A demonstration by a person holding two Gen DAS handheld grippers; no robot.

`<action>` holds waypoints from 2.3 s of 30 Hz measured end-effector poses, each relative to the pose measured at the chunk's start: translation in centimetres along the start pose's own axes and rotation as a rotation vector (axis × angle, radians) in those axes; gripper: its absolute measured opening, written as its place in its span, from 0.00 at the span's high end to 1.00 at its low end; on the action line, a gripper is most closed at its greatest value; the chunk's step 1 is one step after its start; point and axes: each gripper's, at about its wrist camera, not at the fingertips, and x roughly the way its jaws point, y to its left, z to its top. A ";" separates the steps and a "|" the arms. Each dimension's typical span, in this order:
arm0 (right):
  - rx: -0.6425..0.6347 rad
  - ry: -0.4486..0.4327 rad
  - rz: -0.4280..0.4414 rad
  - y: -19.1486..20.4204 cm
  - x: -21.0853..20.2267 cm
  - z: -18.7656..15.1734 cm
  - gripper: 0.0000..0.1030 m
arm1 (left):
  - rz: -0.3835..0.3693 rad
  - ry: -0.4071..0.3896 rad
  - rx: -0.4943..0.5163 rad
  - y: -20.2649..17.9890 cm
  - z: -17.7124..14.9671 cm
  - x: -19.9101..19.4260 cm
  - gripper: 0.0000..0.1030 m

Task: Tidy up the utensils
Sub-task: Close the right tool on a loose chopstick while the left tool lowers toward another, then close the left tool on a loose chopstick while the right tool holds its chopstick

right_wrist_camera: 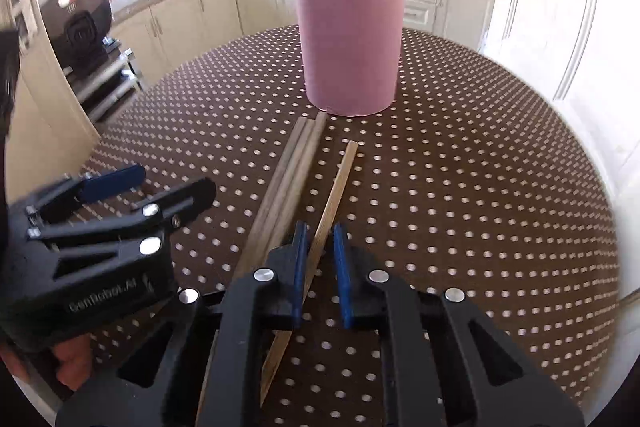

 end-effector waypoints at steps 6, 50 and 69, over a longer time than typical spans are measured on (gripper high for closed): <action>0.039 -0.006 -0.021 -1.6 -0.2 -0.2 0.88 | -0.002 0.014 0.024 -1.6 0.4 0.4 0.25; 0.110 -0.042 0.045 -7.4 -2.4 -2.0 0.94 | -0.061 0.096 0.049 -4.2 0.8 3.0 0.94; 0.084 -0.013 -0.037 -7.8 -2.2 -1.3 0.71 | -0.025 0.103 0.059 -5.2 -0.3 1.6 0.69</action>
